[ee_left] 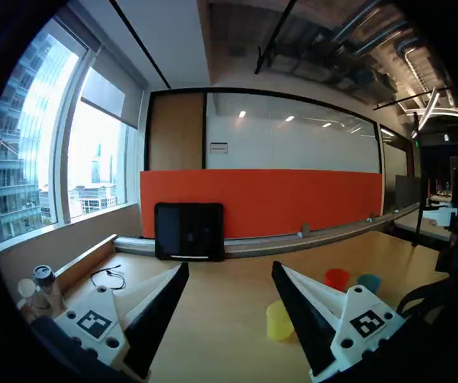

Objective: Pour water

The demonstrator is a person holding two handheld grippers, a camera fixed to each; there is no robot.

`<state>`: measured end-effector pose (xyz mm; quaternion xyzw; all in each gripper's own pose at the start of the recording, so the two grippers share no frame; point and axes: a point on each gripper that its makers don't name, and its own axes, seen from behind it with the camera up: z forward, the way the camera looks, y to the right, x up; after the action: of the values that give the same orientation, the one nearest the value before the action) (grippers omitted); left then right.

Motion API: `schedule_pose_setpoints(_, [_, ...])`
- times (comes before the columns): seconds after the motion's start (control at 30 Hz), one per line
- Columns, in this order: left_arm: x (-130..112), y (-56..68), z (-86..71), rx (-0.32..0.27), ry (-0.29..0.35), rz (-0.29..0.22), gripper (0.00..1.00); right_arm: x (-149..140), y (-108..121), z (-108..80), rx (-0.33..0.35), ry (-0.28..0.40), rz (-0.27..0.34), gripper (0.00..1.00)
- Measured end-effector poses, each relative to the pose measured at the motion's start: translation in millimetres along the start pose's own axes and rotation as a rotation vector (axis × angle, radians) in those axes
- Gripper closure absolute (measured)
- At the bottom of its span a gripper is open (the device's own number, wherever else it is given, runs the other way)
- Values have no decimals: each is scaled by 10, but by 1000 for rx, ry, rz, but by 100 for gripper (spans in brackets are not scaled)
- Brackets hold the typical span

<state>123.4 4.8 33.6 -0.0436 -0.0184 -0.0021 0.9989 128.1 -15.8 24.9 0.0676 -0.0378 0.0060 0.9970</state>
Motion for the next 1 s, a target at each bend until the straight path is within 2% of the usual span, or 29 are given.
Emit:
schedule_pose_setpoints(0.37, [626,65,60,-51,7,2,3,578,-82,42,53,5,-21,0])
schedule_pose_setpoints(0.6, [929,184,90,-102,3,-5,3,860,-124,60,74,21,-46,0])
schedule_pose_setpoints(0.77, [1031,203,111,-123,3,-7,3,899,-164,55,97,15,-36,0])
schedule_pose_setpoints(1.0, [1024,294,134,-173,-13,-28,3,894,-161,42,130,13,-21,0])
